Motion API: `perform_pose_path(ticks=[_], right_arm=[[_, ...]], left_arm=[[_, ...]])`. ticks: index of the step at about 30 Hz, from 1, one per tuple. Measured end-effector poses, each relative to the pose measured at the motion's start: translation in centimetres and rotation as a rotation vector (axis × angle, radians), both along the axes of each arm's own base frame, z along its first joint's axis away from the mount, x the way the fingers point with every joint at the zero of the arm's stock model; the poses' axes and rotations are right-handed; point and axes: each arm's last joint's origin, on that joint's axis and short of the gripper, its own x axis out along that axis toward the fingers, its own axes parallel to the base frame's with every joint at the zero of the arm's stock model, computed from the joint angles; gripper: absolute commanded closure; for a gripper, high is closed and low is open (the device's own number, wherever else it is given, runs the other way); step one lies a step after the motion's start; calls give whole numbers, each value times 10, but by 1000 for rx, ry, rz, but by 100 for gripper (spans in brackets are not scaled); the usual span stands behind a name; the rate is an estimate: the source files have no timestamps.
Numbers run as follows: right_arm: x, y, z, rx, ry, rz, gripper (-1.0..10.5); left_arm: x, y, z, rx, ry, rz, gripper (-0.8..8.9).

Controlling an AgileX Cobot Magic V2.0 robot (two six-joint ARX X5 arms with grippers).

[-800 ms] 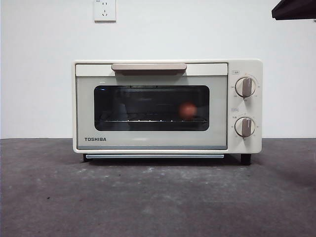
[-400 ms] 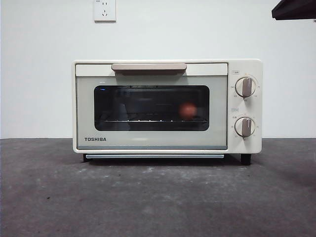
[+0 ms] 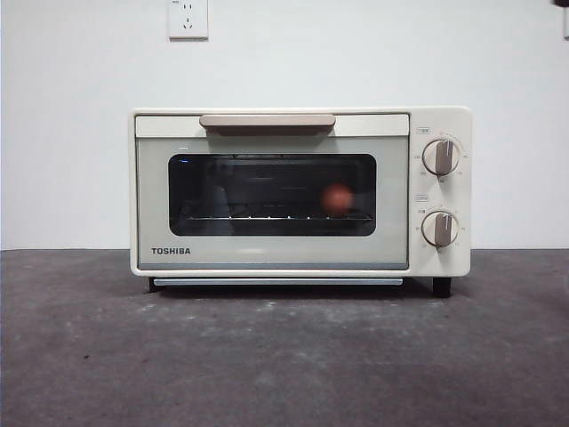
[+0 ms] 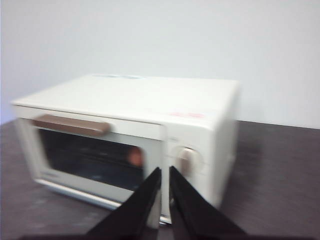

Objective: Eggoven

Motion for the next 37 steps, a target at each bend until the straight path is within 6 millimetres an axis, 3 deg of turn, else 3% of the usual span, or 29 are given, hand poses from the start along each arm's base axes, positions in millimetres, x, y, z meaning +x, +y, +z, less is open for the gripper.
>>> perform_pose_path(ticks=[7,14,23,37], right_arm=[[-4,-21,-39,-25,-39,-197,944],[-3,-29,-85,-31,-13,-270,944],[-5,-30,-102,-61,154,-283,944],[-5,-30,-102,-58,155,-284,944]], left_arm=[[0,0,0,0,0,0,806],[0,0,0,0,0,0,806],[0,0,0,-3,0,0,806],[0,0,0,-3,0,0,806]])
